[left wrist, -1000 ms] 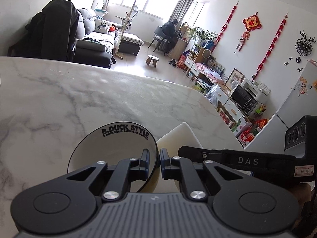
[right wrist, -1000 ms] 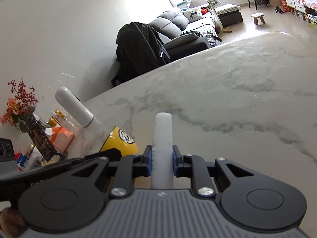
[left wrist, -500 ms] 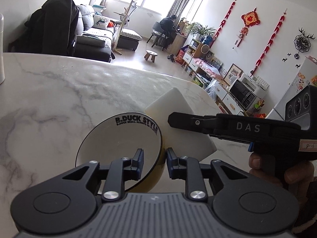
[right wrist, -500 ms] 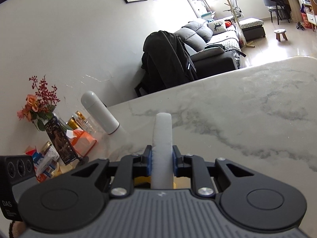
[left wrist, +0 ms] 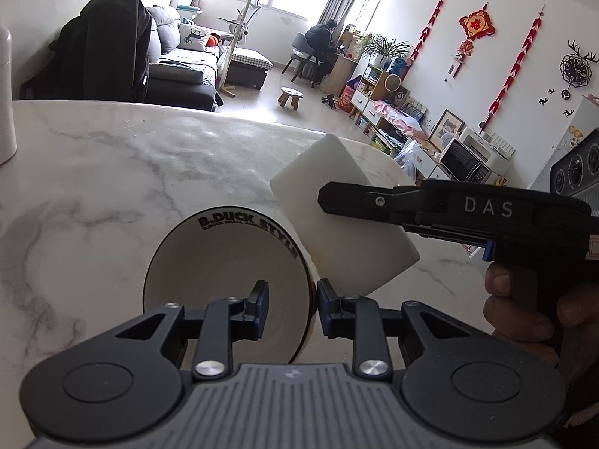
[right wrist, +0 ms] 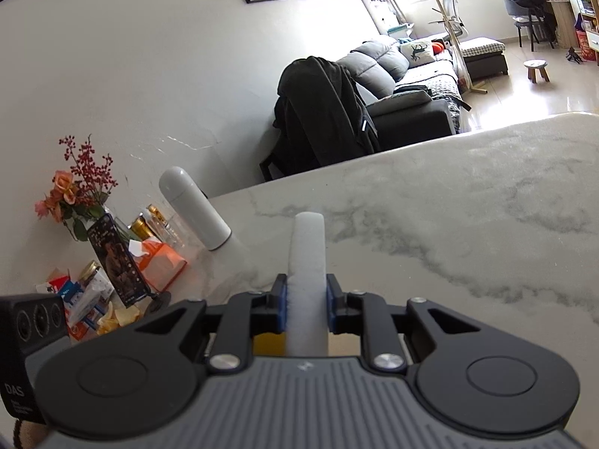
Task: Clean bowl
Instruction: 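Rub the sponge on the bowl's yellow outer wall with the right gripper while the left gripper holds the bowl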
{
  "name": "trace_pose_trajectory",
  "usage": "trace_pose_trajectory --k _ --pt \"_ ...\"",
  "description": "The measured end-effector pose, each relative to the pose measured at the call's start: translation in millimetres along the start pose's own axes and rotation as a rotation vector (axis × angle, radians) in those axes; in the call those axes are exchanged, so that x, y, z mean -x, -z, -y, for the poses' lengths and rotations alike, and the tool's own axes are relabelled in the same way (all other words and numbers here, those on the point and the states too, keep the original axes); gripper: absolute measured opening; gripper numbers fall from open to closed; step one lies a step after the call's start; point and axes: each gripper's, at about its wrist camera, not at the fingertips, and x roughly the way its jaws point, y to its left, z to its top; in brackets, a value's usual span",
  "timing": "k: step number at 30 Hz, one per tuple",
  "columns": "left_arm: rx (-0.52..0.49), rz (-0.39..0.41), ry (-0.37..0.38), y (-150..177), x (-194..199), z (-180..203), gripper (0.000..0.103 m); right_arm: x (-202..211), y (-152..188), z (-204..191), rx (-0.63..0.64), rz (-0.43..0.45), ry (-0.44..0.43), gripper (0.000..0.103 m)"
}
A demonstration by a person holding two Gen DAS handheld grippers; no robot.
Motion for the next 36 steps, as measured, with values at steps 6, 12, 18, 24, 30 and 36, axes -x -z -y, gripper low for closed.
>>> trace_pose_trajectory --k 6,12,18,24,30,36 --pt "-0.011 -0.013 -0.008 2.8 1.4 1.3 0.028 -8.7 7.9 6.9 -0.014 -0.041 0.018 0.021" --pt "-0.026 -0.025 -0.014 5.2 1.5 2.9 0.030 -7.0 6.8 4.7 -0.010 -0.035 0.006 0.021" --pt "-0.040 -0.033 -0.016 7.2 1.7 4.1 0.030 -1.2 0.2 -4.2 0.014 -0.004 -0.023 0.021" --pt "-0.058 -0.055 -0.026 12.4 -0.5 6.4 0.030 -9.1 3.8 -2.8 0.016 -0.027 -0.020 0.021" --pt "-0.083 -0.077 -0.026 15.2 -4.7 10.3 0.030 -13.2 7.1 1.2 0.009 -0.042 -0.005 0.021" --pt "-0.094 -0.100 -0.025 20.6 -7.9 11.2 0.030 -2.1 0.7 -10.6 0.046 -0.002 -0.044 0.021"
